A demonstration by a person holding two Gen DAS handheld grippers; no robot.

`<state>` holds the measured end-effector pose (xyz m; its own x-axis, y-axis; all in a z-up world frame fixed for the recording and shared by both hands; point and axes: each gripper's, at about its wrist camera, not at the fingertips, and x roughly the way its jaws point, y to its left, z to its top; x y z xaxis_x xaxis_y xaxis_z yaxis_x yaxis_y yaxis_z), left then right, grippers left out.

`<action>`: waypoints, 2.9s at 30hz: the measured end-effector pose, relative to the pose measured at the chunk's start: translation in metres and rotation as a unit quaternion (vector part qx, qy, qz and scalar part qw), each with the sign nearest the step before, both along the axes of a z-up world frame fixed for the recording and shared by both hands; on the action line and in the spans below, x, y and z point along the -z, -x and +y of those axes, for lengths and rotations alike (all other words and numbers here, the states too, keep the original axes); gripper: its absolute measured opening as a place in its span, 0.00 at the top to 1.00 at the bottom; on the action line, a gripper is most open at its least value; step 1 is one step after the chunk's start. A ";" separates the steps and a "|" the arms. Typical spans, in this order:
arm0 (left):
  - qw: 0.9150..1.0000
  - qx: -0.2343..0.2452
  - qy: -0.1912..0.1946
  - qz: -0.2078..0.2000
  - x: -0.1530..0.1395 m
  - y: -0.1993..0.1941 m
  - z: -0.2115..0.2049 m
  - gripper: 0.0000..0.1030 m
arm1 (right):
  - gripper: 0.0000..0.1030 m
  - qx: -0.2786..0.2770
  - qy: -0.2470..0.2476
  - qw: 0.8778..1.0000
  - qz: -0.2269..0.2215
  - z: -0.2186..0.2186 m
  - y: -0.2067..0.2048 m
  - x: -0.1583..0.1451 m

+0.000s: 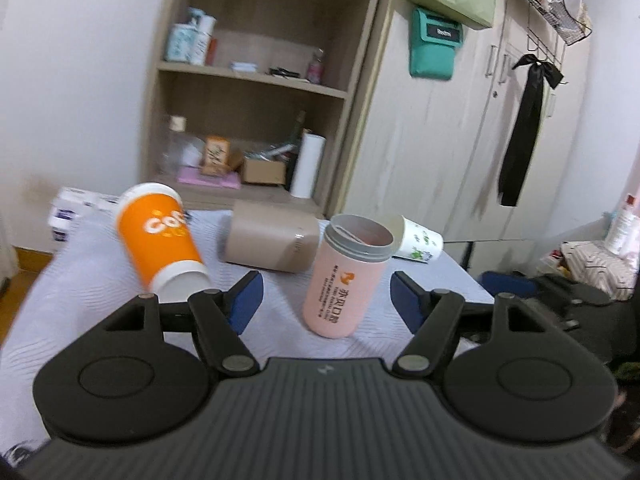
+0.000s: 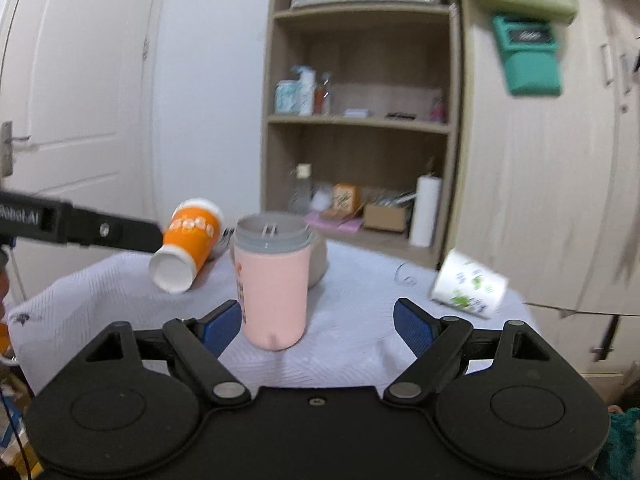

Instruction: Flip cup upright

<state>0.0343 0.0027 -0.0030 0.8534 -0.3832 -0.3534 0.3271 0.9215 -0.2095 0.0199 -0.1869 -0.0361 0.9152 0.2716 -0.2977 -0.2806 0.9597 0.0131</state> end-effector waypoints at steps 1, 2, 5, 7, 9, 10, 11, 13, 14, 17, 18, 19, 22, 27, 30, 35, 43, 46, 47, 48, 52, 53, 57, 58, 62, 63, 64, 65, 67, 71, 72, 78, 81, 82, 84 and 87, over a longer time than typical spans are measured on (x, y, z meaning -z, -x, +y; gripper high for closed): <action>1.000 -0.011 -0.005 -0.003 -0.002 0.007 0.000 0.31 | 0.16 0.005 -0.004 1.000 -0.004 -0.002 0.007 -0.003; 1.000 -0.021 -0.011 -0.005 -0.004 0.013 -0.001 0.31 | 0.16 0.012 -0.008 1.000 -0.007 -0.002 0.014 -0.006; 0.999 -0.043 -0.025 -0.008 -0.009 0.029 -0.003 0.29 | 0.16 0.033 -0.009 0.999 -0.016 -0.001 0.031 -0.016; 0.998 -0.051 -0.024 -0.011 -0.012 0.038 -0.003 0.27 | 0.16 0.052 -0.011 0.998 -0.013 0.000 0.039 -0.021; 0.998 -0.061 -0.030 -0.011 -0.014 0.045 -0.005 0.27 | 0.16 0.078 -0.021 0.997 -0.007 0.001 0.043 -0.025; 0.997 -0.067 -0.035 -0.012 -0.016 0.048 -0.005 0.26 | 0.16 0.085 -0.028 0.996 -0.005 0.001 0.046 -0.026; 0.997 -0.071 -0.040 -0.013 -0.017 0.052 -0.006 0.25 | 0.16 0.086 -0.036 0.996 -0.005 0.001 0.049 -0.028; 0.996 -0.074 -0.048 -0.013 -0.019 0.056 -0.008 0.24 | 0.16 0.084 -0.046 0.995 -0.008 0.002 0.057 -0.030; 0.996 -0.077 -0.050 -0.012 -0.019 0.058 -0.007 0.23 | 0.16 0.083 -0.049 0.995 -0.009 0.002 0.060 -0.031; 0.994 -0.091 -0.052 -0.014 -0.020 0.065 -0.006 0.21 | 0.16 0.089 -0.044 0.995 -0.018 0.005 0.068 -0.035; 0.994 -0.094 -0.053 -0.013 -0.020 0.067 -0.006 0.19 | 0.16 0.091 -0.041 0.995 -0.021 0.005 0.070 -0.037; 0.994 -0.097 -0.054 -0.012 -0.020 0.068 -0.005 0.19 | 0.16 0.094 -0.036 0.995 -0.024 0.006 0.072 -0.038; 0.993 -0.104 -0.061 -0.011 -0.021 0.070 -0.005 0.17 | 0.16 0.097 -0.030 0.995 -0.024 0.010 0.078 -0.039; 0.992 -0.109 -0.069 -0.008 -0.021 0.073 -0.004 0.13 | 0.13 0.103 -0.011 0.994 -0.038 0.019 0.084 -0.039; 0.991 -0.111 -0.070 -0.007 -0.021 0.074 -0.003 0.13 | 0.12 0.106 -0.004 0.994 -0.038 0.022 0.086 -0.039; 0.991 -0.115 -0.072 -0.003 -0.021 0.074 -0.002 0.08 | 0.00 0.111 0.003 0.993 -0.031 0.025 0.085 -0.037; 0.990 -0.117 -0.080 -0.002 -0.021 0.076 -0.003 0.01 | 0.00 0.125 -0.007 0.992 -0.011 0.023 0.084 -0.035; 0.990 -0.116 -0.080 0.003 -0.020 0.075 -0.003 0.00 | 0.00 0.136 0.002 0.991 -0.011 0.024 0.083 -0.035; 0.990 -0.117 -0.081 0.004 -0.019 0.075 -0.003 0.00 | 0.00 0.139 0.005 0.990 -0.011 0.024 0.083 -0.035; 0.990 -0.118 -0.083 0.005 -0.019 0.075 -0.003 0.00 | 0.00 0.141 0.005 0.990 -0.010 0.024 0.083 -0.035; 0.990 -0.117 -0.084 0.013 -0.018 0.076 -0.003 0.00 | 0.00 0.147 0.004 0.989 -0.002 0.022 0.083 -0.034; 0.990 -0.117 -0.082 0.016 -0.018 0.076 -0.002 0.00 | 0.00 0.150 0.004 0.989 -0.001 0.022 0.083 -0.034; 0.988 -0.125 -0.087 0.021 -0.017 0.077 -0.002 0.00 | 0.00 0.153 0.005 0.988 0.007 0.020 0.082 -0.033; 0.988 -0.127 -0.089 0.022 -0.017 0.077 -0.003 0.00 | 0.00 0.154 0.006 0.988 0.007 0.021 0.082 -0.032; 0.986 -0.135 -0.094 0.022 -0.018 0.077 -0.002 0.00 | 0.00 0.155 0.008 0.988 0.011 0.022 0.082 -0.032; 0.985 -0.138 -0.097 0.023 -0.017 0.076 -0.002 0.00 | 0.00 0.156 0.009 0.988 0.012 0.021 0.082 -0.032; 0.984 -0.143 -0.103 0.024 -0.017 0.076 -0.002 0.00 | 0.00 0.157 0.009 0.988 0.012 0.022 0.082 -0.032; 0.983 -0.148 -0.108 0.026 -0.016 0.075 -0.002 0.00 | 0.00 0.158 0.009 0.987 0.014 0.022 0.082 -0.032; 0.981 -0.155 -0.113 0.030 -0.015 0.074 -0.001 0.00 | 0.00 0.159 0.008 0.987 0.016 0.022 0.082 -0.032; 0.981 -0.159 -0.108 0.036 -0.013 0.071 0.002 0.00 | 0.00 0.162 0.008 0.987 0.021 0.022 0.081 -0.031; 0.981 -0.160 -0.106 0.038 -0.013 0.071 0.003 0.00 | 0.00 0.163 0.008 0.986 0.021 0.022 0.081 -0.031; 0.983 -0.154 -0.094 0.044 -0.013 0.069 0.006 0.00 | 0.00 0.166 0.005 0.986 0.024 0.021 0.081 -0.030; 0.984 -0.151 -0.086 0.047 -0.013 0.069 0.006 0.00 | 0.00 0.166 0.006 0.986 0.024 0.021 0.081 -0.030; 0.984 -0.152 -0.086 0.046 -0.013 0.069 0.006 0.00 | 0.00 0.166 0.006 0.986 0.024 0.021 0.081 -0.030; 0.983 -0.154 -0.087 0.045 -0.013 0.069 0.005 0.00 | 0.00 0.166 0.006 0.986 0.024 0.021 0.081 -0.030; 0.983 -0.155 -0.090 0.042 -0.013 0.070 0.003 0.00 | 0.00 0.166 0.007 0.986 0.025 0.021 0.081 -0.030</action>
<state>-0.0358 0.0061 0.0102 0.8843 -0.0338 -0.4656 0.0131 0.9988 -0.0476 -0.0609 -0.1656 -0.0060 0.9372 -0.0446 -0.3459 0.0491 0.9988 0.0043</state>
